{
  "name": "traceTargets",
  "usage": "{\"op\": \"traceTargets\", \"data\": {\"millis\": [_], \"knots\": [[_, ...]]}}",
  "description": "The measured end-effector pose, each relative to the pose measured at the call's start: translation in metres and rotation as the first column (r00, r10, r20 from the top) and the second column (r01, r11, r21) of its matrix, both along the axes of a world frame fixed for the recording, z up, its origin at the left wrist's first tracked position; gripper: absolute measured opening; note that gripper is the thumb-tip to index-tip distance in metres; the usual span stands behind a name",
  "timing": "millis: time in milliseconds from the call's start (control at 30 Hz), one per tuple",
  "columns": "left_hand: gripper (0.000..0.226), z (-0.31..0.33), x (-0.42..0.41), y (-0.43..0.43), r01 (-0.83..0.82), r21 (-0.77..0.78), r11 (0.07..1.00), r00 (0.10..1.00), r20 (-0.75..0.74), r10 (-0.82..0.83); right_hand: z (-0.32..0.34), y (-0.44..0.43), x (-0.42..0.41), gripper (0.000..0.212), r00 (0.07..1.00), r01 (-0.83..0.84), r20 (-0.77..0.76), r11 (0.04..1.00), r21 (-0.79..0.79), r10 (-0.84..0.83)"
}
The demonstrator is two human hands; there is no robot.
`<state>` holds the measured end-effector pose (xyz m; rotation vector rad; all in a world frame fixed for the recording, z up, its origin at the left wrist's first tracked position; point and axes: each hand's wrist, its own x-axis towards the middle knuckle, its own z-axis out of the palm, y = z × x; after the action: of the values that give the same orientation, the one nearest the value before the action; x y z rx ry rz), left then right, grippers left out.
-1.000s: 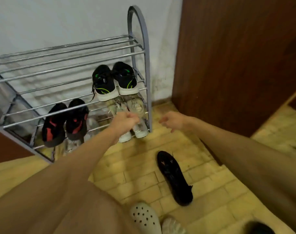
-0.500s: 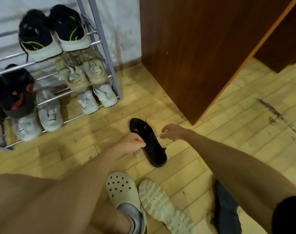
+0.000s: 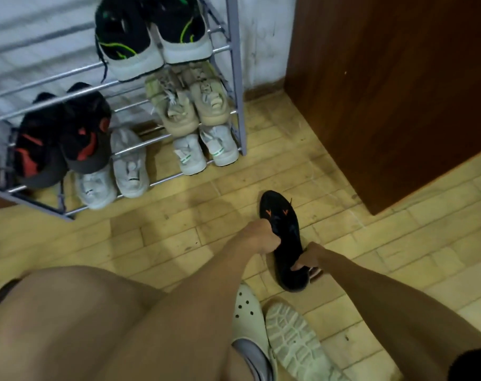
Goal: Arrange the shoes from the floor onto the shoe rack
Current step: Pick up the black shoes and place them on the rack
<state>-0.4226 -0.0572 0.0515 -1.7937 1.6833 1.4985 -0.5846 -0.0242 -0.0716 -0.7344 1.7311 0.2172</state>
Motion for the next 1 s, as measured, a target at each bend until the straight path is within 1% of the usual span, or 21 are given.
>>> {"op": "traceTargets", "data": {"millis": [33, 100, 200, 267, 300, 367, 433, 500, 567, 633, 733, 867, 933, 1000], "knots": [[0.036, 0.002, 0.000, 0.001, -0.010, 0.006, 1.000, 1.000, 0.011, 0.009, 0.005, 0.000, 0.002, 0.065, 0.999, 0.009, 0.043, 1.000, 0.027, -0.010], [0.037, 0.007, 0.001, 0.004, -0.019, -0.002, 1.000, 0.999, 0.031, 0.019, 0.019, -0.001, 0.007, 0.056, 0.993, 0.037, 0.107, 0.999, 0.015, -0.038], [0.036, 0.016, 0.006, 0.014, -0.045, -0.040, 0.998, 0.998, 0.044, 0.046, 0.053, -0.010, 0.011, 0.054, 0.984, 0.071, 0.172, 0.993, -0.096, -0.053], [0.038, 0.026, 0.012, 0.021, -0.075, -0.025, 0.997, 0.996, 0.054, 0.076, 0.083, -0.015, 0.012, 0.054, 0.977, 0.092, 0.206, 0.985, -0.147, -0.061], [0.040, 0.032, 0.015, 0.023, -0.106, -0.018, 0.994, 0.993, 0.051, 0.106, 0.097, -0.018, 0.013, 0.054, 0.973, 0.107, 0.223, 0.978, -0.180, -0.066], [0.047, 0.048, 0.020, 0.023, -0.220, -0.008, 0.975, 0.975, -0.016, 0.220, 0.130, -0.024, 0.016, 0.055, 0.964, 0.120, 0.260, 0.959, -0.257, -0.051], [0.053, 0.066, 0.024, 0.021, -0.402, 0.002, 0.915, 0.904, -0.155, 0.398, 0.166, -0.031, 0.022, 0.059, 0.954, 0.109, 0.299, 0.939, -0.326, -0.007], [0.050, 0.086, 0.029, 0.019, -0.561, -0.009, 0.828, 0.793, -0.293, 0.534, 0.201, -0.035, 0.028, 0.065, 0.943, 0.078, 0.326, 0.912, -0.402, 0.063], [0.039, 0.109, 0.037, 0.019, -0.661, -0.045, 0.749, 0.702, -0.392, 0.595, 0.231, -0.037, 0.036, 0.065, 0.934, 0.053, 0.332, 0.872, -0.487, 0.129], [0.028, 0.135, 0.047, 0.019, -0.709, -0.069, 0.702, 0.644, -0.469, 0.604, 0.259, -0.040, 0.046, 0.060, 0.927, 0.038, 0.329, 0.826, -0.562, 0.181], [0.025, 0.181, 0.072, 0.025, -0.747, -0.146, 0.648, 0.608, -0.545, 0.577, 0.304, -0.045, 0.068, 0.059, 0.899, 0.007, 0.340, 0.767, -0.641, 0.276], [0.011, 0.237, 0.122, 0.035, -0.774, -0.302, 0.556, 0.611, -0.586, 0.532, 0.367, -0.047, 0.110, 0.054, 0.818, -0.075, 0.362, 0.707, -0.703, 0.447], [0.011, 0.260, 0.150, 0.042, -0.796, -0.343, 0.498, 0.593, -0.607, 0.530, 0.394, -0.045, 0.141, 0.050, 0.799, -0.112, 0.315, 0.642, -0.758, 0.512], [0.015, 0.279, 0.178, 0.054, -0.827, -0.343, 0.445, 0.553, -0.638, 0.536, 0.418, -0.039, 0.177, 0.049, 0.809, -0.155, 0.217, 0.554, -0.818, 0.546]]}}
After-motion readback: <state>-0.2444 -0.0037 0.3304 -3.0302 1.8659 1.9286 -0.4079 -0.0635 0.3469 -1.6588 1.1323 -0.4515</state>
